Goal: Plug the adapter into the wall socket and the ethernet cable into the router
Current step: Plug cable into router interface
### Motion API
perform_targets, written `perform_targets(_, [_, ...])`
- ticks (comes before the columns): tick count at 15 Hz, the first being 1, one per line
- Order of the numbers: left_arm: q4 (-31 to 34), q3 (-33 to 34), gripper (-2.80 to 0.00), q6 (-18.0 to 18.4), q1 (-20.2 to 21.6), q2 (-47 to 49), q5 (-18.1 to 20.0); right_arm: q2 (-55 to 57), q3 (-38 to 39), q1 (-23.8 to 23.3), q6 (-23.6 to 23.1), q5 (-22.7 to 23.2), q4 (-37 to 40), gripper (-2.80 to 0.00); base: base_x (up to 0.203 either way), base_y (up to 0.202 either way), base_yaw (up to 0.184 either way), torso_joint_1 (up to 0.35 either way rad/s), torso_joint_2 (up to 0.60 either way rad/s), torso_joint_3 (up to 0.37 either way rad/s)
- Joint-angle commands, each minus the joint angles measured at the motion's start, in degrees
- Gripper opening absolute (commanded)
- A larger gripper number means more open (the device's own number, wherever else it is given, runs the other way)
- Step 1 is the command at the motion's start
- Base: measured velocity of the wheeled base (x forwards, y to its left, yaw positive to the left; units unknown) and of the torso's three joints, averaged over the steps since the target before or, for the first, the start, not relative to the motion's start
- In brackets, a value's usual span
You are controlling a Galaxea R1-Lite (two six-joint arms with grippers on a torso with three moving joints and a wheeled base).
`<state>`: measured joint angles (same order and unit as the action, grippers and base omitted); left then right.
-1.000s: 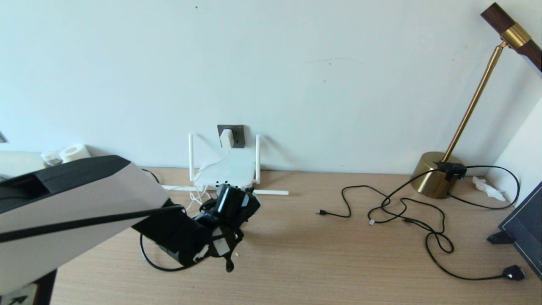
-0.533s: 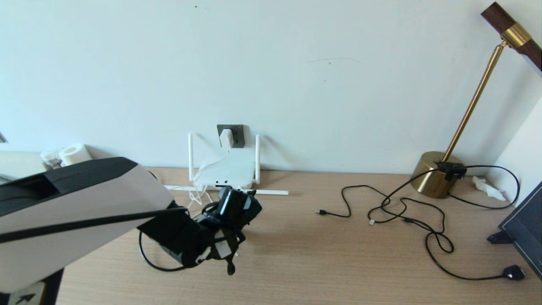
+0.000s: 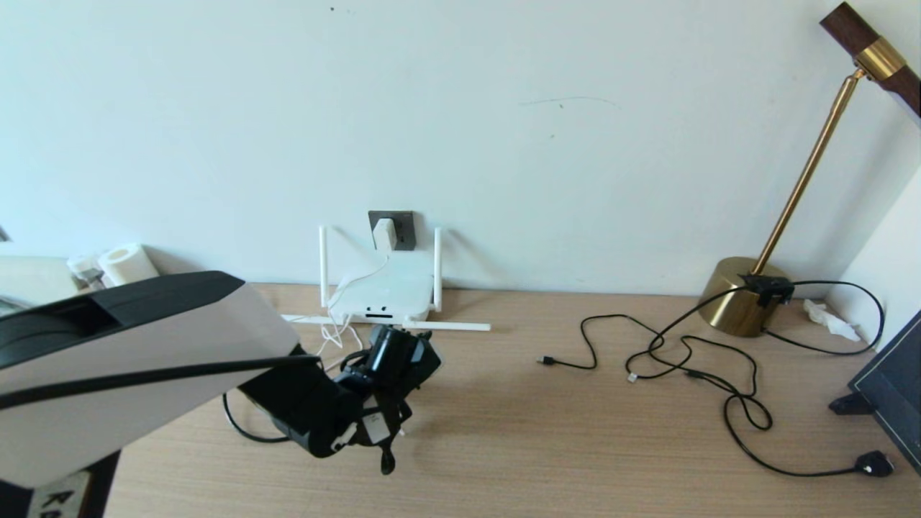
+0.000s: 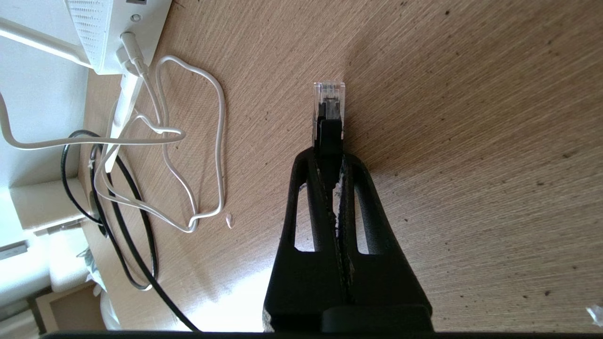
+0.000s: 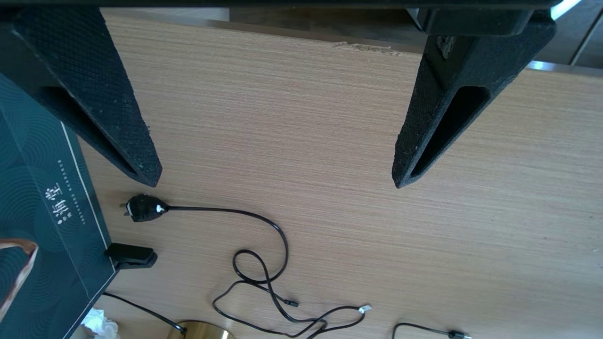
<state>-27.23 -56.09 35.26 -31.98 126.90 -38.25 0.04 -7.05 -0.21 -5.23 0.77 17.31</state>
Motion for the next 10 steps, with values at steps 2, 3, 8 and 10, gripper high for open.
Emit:
perform_targets(2, [-0.36,0.01,-2.8,0.08,-0.02,-0.3,-0.15,0.05,0.01,0.03,-0.04,0.02,0.09,0.0,0.0,0.0,0.0,0.0,0.0,0.0])
perform_targets(3, [-0.36,0.1,-2.8,0.08,-0.02,-0.61,-0.2,0.05,0.01,0.03,-0.04,0.02,0.09,0.0,0.0,0.0,0.0,0.0,0.0,0.0])
perform_targets(8, [-0.15,2.14,-2.8,-1.97,0.06,-7.08,1.53,0.05,0.01,0.03,-0.04,0.02,0.09,0.0,0.0,0.0,0.0,0.0,0.0,0.0])
perform_targets(10, [2.86,3.53,-2.8,-10.43,0.61,-10.23,5.7,0.05,0.01,0.03,-0.04,0.02,0.09,0.0,0.0,0.0,0.0,0.0,0.0,0.0])
